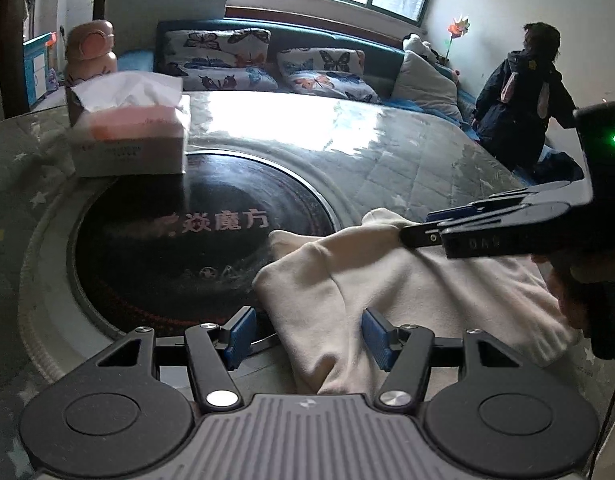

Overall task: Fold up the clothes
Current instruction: 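Press the folded bundle flat with the left gripper while the right gripper tucks its edge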

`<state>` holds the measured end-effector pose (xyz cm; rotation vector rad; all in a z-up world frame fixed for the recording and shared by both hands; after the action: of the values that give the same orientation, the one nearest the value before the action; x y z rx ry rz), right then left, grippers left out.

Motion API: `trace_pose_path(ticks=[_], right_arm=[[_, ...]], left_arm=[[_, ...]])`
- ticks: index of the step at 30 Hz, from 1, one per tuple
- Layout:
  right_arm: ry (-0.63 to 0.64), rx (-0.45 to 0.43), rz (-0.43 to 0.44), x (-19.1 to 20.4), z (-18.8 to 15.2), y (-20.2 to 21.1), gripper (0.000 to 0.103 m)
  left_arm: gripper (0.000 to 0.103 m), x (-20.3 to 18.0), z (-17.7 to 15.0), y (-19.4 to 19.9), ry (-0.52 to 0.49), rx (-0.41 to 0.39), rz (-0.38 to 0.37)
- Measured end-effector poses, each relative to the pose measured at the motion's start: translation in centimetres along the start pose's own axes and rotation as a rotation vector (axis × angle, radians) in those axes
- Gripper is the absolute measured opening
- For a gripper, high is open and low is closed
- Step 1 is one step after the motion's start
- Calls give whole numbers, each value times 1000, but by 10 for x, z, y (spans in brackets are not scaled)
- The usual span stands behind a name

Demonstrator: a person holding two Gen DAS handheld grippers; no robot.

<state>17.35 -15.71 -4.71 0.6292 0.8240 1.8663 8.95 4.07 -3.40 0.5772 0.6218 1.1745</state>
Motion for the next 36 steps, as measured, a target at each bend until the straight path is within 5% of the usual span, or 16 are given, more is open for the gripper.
trace_pose_path(ticks=[5,13,21,32,36], right_arm=[[46,-26,15,8,-5,36,37],[129,0,36,34,-61,76,37],[28,18,-34,-1,-97,89,39],[18,67,-67,-9,-105,90,43],[16,14,-64,-6,-105,102,51]], left_arm=[[64,7,0,7,-9,1,42],[64,3,-5,4,8,-1,42],[65,5,-8,-5,7,15,47],[71,16,-10,-3,35,20,38],[73,16,-8,7,34,14,67]])
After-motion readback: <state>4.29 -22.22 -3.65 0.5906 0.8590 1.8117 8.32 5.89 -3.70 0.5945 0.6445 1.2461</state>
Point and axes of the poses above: each gripper's, at about its wrist camera, not at the fingertips, and y roughly against the way its jaws point, x to its left, z to its top, the point moved 4 cm from there along -y, roughly the way its jaws point, and after that the axes turned 5 degrees about -y, right-handed, at the moved point
